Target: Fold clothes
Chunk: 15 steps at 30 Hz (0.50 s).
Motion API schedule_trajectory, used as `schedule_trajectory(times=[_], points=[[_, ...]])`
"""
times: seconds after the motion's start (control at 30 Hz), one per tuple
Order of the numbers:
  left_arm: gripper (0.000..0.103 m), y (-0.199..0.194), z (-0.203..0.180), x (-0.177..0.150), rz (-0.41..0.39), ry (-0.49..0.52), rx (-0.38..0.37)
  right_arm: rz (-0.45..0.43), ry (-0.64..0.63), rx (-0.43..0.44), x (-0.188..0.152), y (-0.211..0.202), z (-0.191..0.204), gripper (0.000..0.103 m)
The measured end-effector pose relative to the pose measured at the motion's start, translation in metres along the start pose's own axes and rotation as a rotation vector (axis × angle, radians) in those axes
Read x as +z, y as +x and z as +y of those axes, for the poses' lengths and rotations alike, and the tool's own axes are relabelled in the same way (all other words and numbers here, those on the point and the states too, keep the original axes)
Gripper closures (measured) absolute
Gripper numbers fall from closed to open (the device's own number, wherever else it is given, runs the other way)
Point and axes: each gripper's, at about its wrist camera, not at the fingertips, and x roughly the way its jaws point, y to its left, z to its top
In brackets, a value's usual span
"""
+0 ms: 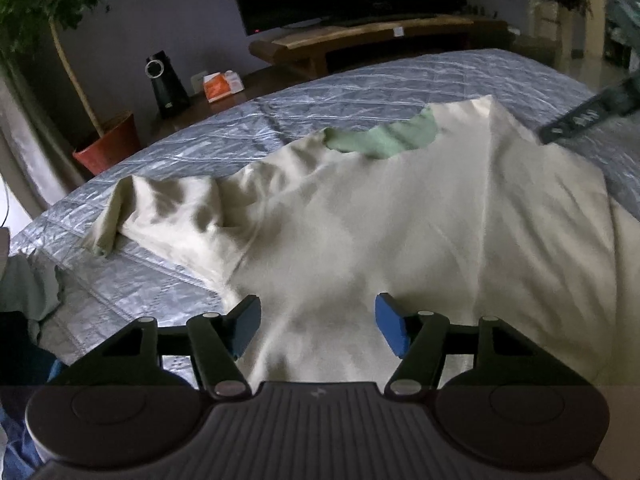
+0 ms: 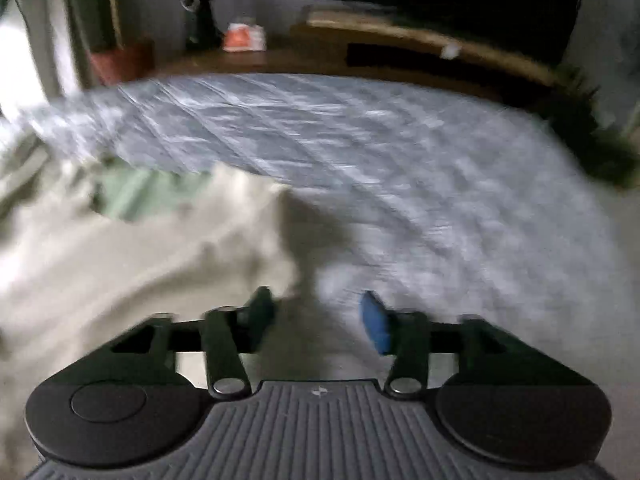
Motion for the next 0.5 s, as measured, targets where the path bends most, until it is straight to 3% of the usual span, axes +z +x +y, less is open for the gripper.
schedule_trajectory(times=[0.07,0.2,0.23,0.3,0.4,0.43,0.5], points=[[0.043,-0.002,0.011,0.000,-0.002,-0.038,0.012,0.012,-0.026,-0.065,-0.003,-0.010,-0.003,0.047],[0.043,-0.007,0.029,-0.002,0.000,-0.085,0.032,-0.030,0.066,-0.014,-0.004,-0.056,-0.019,0.046],[0.043,-0.007,0.033,-0.003,0.004,-0.093,0.039,-0.074,0.119,0.057,-0.002,-0.075,-0.020,0.046],[0.043,-0.008,0.041,-0.005,0.012,-0.110,0.049,-0.241,0.224,0.258,-0.001,-0.125,-0.017,0.047],[0.042,-0.009,0.053,-0.007,0.021,-0.141,0.064,-0.454,0.154,0.363,0.009,-0.183,0.010,0.040],[0.042,-0.011,0.057,-0.007,0.022,-0.153,0.069,-0.485,0.134,0.384,0.017,-0.190,0.022,0.035],[0.042,-0.013,0.064,-0.008,0.021,-0.173,0.080,-0.548,0.094,0.425,0.034,-0.203,0.045,0.033]])
